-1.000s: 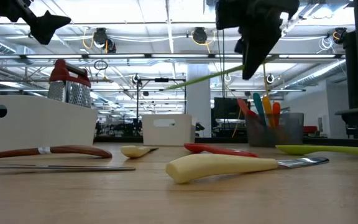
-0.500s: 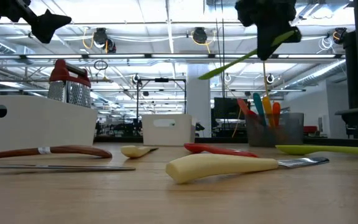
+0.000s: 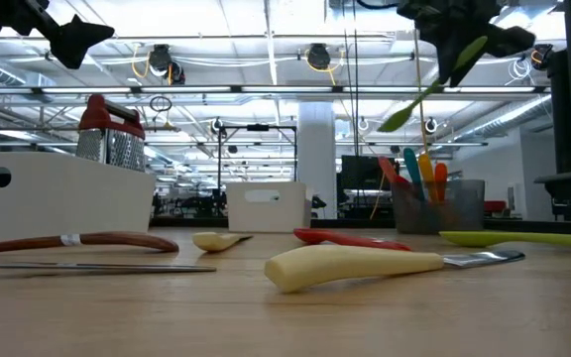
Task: Pick & Place Kitchen Items
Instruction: Put the green spatula into the black bin
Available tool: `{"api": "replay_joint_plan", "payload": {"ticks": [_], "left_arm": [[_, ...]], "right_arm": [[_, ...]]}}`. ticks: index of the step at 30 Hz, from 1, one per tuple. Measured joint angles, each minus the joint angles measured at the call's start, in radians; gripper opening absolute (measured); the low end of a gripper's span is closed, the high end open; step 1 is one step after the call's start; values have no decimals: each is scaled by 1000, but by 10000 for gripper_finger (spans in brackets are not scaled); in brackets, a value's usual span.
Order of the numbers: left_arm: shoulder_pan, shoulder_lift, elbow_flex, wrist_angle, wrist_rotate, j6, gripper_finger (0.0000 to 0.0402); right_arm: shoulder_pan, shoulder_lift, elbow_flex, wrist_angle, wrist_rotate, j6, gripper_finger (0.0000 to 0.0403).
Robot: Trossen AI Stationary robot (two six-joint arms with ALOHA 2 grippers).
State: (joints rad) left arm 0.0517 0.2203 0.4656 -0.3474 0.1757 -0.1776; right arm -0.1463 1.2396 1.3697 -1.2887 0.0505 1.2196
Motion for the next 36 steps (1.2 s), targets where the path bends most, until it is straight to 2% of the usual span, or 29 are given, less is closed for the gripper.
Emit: {"api": "replay_joint_plan", "payload": {"ticks": [9, 15, 25, 31, 36], "left_arm": [[0, 0, 0, 0, 0, 0, 367], [0, 0, 0, 0, 1, 20, 367], [0, 0, 0, 0, 1, 52, 367], [0, 0, 0, 0, 1, 52, 367], [0, 0, 0, 0, 1, 53, 367]], "right_arm": [[-75, -10, 0, -34, -39, 155, 44], [-137, -9, 0, -33, -55, 202, 46], [-241, -9, -10, -32, -94, 209, 44], [-290, -9, -76, -15, -140, 207, 44], [-327, -9, -151, 81, -167, 198, 44]]}}
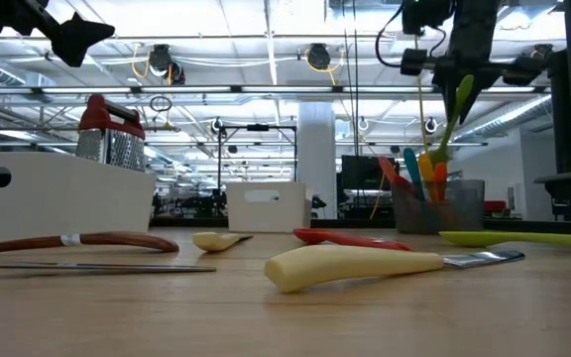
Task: Pick & Place Kitchen Items
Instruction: Put the green spatula into the black bin
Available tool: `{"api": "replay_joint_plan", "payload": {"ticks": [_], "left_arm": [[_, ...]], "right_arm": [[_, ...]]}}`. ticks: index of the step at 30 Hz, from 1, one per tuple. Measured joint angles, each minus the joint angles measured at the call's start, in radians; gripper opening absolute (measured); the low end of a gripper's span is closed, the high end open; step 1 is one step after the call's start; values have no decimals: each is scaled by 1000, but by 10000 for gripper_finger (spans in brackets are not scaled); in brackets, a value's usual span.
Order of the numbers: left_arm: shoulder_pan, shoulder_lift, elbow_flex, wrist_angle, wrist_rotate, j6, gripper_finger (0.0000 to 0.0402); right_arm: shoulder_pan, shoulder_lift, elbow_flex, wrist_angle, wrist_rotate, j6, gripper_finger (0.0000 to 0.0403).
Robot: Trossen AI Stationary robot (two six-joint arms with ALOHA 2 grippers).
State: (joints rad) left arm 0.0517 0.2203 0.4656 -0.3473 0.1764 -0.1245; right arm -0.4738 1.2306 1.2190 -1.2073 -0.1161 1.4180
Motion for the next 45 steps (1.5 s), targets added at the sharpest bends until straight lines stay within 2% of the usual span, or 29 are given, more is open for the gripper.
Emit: {"api": "replay_joint_plan", "payload": {"ticks": [6, 14, 19, 28, 39, 45], "left_arm": [[0, 0, 0, 0, -1, 22, 367], [0, 0, 0, 0, -1, 18, 367], [0, 0, 0, 0, -1, 18, 367], [0, 0, 0, 0, -2, -8, 367], [0, 0, 0, 0, -2, -9, 367], [0, 0, 0, 0, -2, -11, 367]], "right_arm": [[-83, 0, -115, 171, -50, -36, 45], [-184, 0, -219, 287, -71, -78, 46], [-214, 0, -271, 399, -71, -72, 67], [-232, 0, -337, 426, -73, -89, 83], [-232, 0, -337, 433, -185, -121, 110], [-232, 0, -337, 433, -207, -121, 106]]}}
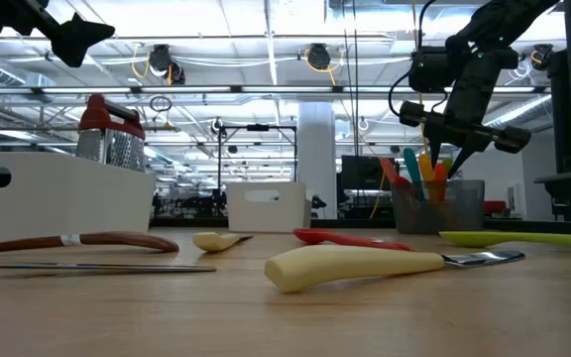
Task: Pick & Place Kitchen Items
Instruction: Put the green spatula into the black bin, then put the light green serving spoon into the top white bin
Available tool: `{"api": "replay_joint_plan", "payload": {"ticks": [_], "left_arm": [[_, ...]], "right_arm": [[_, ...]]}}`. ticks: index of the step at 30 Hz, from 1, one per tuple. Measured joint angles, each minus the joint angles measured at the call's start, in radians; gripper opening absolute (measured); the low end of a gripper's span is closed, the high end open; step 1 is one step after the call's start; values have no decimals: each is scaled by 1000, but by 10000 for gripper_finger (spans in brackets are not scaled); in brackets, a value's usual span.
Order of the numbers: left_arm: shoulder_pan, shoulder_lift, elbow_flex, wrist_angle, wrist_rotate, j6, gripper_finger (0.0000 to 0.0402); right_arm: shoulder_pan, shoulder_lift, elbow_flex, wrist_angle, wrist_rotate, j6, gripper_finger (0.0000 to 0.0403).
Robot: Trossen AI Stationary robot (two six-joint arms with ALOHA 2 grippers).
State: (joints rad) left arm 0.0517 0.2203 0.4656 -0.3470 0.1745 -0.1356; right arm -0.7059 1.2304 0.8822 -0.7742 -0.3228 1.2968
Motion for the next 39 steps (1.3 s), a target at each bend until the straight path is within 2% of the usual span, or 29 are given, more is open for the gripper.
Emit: {"api": "replay_joint_plan", "payload": {"ticks": [16, 39], "left_arm": [[0, 0, 0, 0, 0, 0, 367], [0, 0, 0, 0, 0, 2, 367]], "right_arm": [[0, -1, 0, -1, -47, -27, 89], [-19, -115, 0, -31, -46, 23, 89]]}}
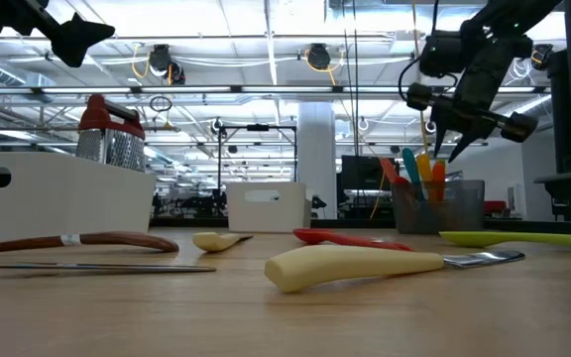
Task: Pick & Place Kitchen Items
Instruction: Put the light green serving spoon into the top white bin
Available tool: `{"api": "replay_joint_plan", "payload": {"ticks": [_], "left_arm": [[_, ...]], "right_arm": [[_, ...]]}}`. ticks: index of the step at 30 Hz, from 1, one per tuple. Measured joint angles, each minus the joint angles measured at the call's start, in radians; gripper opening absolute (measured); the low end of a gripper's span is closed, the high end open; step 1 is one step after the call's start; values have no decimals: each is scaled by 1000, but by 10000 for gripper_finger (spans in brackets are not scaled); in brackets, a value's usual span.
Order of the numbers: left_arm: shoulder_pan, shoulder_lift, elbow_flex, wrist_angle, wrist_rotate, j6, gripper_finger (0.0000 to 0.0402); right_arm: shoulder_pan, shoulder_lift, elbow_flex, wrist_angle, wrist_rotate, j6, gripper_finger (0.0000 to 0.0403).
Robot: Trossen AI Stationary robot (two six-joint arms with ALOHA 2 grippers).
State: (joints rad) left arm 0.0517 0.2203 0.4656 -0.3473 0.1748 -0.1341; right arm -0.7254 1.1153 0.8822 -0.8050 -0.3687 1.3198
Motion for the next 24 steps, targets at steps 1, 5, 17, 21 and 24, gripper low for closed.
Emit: {"api": "replay_joint_plan", "payload": {"ticks": [1, 5, 17, 21, 24], "left_arm": [[0, 0, 0, 0, 0, 0, 367], [0, 0, 0, 0, 0, 0, 367], [0, 0, 0, 0, 0, 0, 367], [0, 0, 0, 0, 0, 0, 367], [0, 0, 0, 0, 0, -1, 367]], "right_arm": [[0, -14, 0, 1, 0, 1, 89], [18, -79, 0, 16, 1, 2, 89], [208, -247, 0, 56, 62, -81, 89], [294, -272, 0, 64, 106, -111, 89], [357, -276, 0, 80, 109, -141, 89]]}}
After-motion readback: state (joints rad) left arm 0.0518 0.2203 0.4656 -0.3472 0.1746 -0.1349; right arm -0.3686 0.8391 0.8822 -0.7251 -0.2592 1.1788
